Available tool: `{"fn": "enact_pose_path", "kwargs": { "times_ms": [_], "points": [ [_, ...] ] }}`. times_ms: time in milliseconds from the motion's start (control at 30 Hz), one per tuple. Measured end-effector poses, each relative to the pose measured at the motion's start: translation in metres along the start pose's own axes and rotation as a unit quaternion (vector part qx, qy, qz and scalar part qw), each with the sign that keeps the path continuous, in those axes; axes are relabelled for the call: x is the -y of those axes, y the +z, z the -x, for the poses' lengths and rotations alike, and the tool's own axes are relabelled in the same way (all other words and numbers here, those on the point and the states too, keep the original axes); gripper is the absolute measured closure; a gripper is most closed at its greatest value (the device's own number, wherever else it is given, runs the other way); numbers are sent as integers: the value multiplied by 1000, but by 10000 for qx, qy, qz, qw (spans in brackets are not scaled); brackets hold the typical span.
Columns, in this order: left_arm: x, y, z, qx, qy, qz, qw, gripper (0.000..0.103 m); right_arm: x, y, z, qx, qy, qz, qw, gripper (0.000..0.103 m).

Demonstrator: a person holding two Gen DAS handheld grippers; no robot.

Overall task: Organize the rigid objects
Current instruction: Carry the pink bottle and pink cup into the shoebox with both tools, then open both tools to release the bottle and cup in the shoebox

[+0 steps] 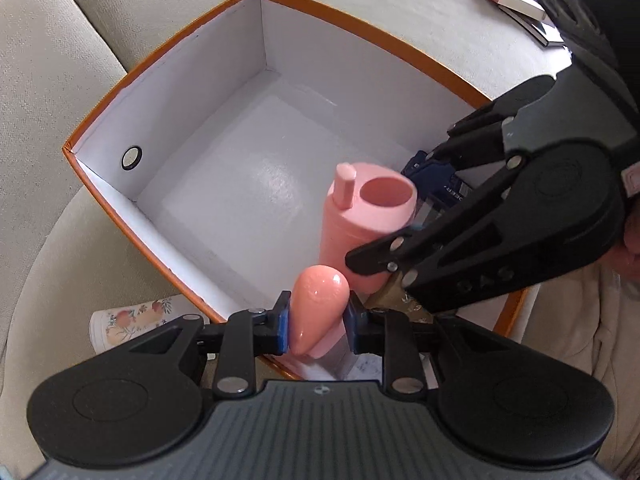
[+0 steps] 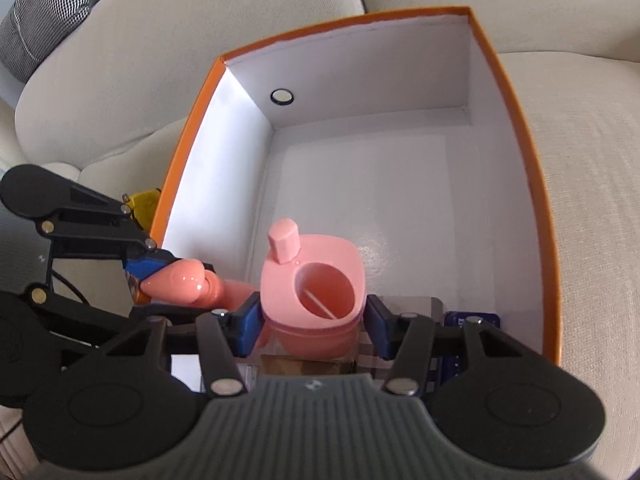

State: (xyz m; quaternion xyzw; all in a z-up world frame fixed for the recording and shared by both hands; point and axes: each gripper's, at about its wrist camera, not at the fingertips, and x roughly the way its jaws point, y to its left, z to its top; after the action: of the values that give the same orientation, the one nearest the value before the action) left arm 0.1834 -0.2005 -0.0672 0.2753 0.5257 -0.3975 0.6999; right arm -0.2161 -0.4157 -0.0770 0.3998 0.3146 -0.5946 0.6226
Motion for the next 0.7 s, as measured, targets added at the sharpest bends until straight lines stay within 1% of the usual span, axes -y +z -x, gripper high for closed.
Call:
{"fn": "enact_pose_path", "kwargs": {
  "times_ms": [67,133,400,500,667,700],
  "points": [
    [1,0,-2,-86,-5,127,9999,74,0,2,-5,-77,19,-4,10000,48],
    [4,-2,-4,-139,49,146,9998,74,1,2,-8,-156,29,-24,9999,48],
    [12,-9,-7,-306,139,-144,9993,73,2,0,-15,-394,-5,21,9992,48],
    [13,-13,-5,-278,141,-222,9993,69,1,0,-16,-435,-34,46,9990,47],
    [9,-23,4,-98,-13,-98,9999,65,0,0,-14,-403,-66,52,9992,47],
    [8,-25,7,-46,-51,-61,10000,62,1,0,-13,-398,-75,47,9992,47]
  ]
}}
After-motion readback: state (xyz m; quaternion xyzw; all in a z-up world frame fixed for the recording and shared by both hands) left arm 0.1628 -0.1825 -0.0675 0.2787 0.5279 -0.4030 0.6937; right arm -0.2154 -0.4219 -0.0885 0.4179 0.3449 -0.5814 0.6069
